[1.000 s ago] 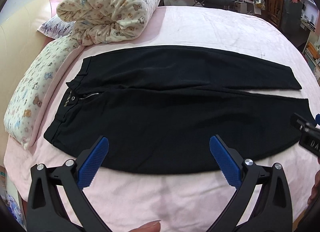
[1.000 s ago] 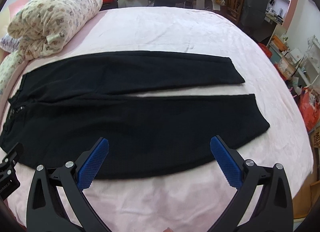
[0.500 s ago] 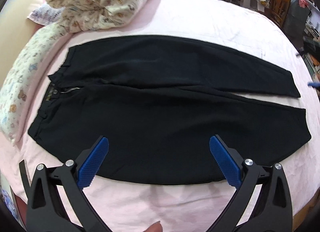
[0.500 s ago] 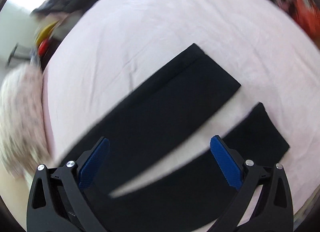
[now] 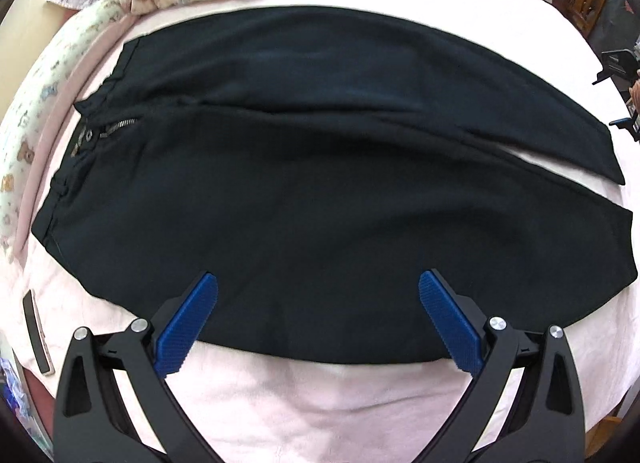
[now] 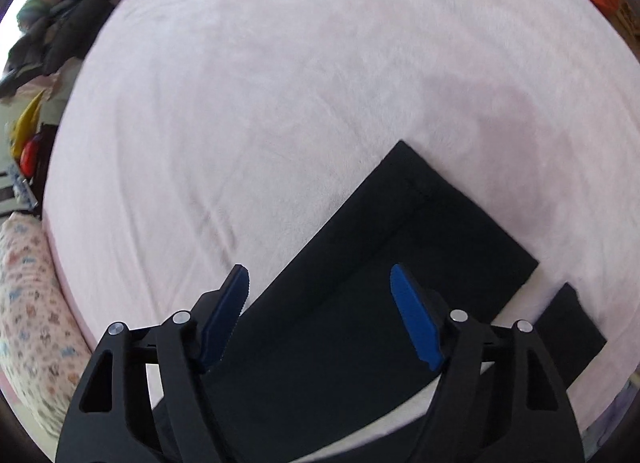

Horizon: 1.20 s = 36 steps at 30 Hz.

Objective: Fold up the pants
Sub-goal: 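Grasp the trouser leg hems with the right gripper while the left tool approaches the waistband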

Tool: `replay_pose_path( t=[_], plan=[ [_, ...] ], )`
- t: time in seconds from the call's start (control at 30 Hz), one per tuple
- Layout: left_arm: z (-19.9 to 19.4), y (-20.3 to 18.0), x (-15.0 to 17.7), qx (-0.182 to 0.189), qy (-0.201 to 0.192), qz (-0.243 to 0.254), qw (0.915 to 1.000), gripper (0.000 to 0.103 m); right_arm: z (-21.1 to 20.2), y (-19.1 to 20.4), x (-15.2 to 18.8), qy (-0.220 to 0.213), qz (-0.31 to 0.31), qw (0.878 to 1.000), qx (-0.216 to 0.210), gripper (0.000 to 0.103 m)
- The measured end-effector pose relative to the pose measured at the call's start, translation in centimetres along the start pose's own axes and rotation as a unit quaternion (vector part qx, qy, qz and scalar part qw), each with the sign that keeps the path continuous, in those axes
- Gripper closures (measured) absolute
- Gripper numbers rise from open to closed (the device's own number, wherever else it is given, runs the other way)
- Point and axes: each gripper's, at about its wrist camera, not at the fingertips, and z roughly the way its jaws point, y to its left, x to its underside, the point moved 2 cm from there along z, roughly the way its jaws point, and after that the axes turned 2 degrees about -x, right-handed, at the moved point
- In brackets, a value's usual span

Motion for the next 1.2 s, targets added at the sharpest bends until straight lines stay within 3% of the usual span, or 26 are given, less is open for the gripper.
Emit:
replay_pose_path(
  t=[0.1,0.23,0.5,0.6,0.77,1.0,1.2],
  plan=[
    [0.5,0.1,0.6,-0.006,0.009,0.006,0.9999,0.002,1.3,0.5,0.0,0.005,0.016,1.000,0.011,0.039],
    [0.9,0.4,1.0,-0.008,0.013,0.009,0.9998,0.002,3.5,2.5,0.0,0.019,-0.008,0.998,0.064,0.043],
    [1.9,1.8,2.1,-0.007,0.051,-0.005,0.9987,0.002,5.3,4.1,0.0,0.023,-0.004,0.993,0.119,0.054],
    [2.2,1.9,2.3,-0.026,0.052,0.001,0.9983,0.002,5.8,4.5,-0.2,0.025,-0.020,0.990,0.139,0.062],
    [2.4,2.3,2.2,-0.021,0.057,-0.009,0.9981,0.002,5.6,4.9,1.3,0.016,-0.036,0.988,0.146,0.076],
    [2.0,3.2,1.5,0.019,0.044,-0.024,0.9986,0.002,3.6,2.2,1.7,0.019,-0.003,0.998,0.065,0.099],
    [1.8,3.6,0.6,0.037,0.032,-0.052,0.9974,0.002,1.2,-0.8,2.4,0.019,0.034,0.999,-0.029,0.100]
  ],
)
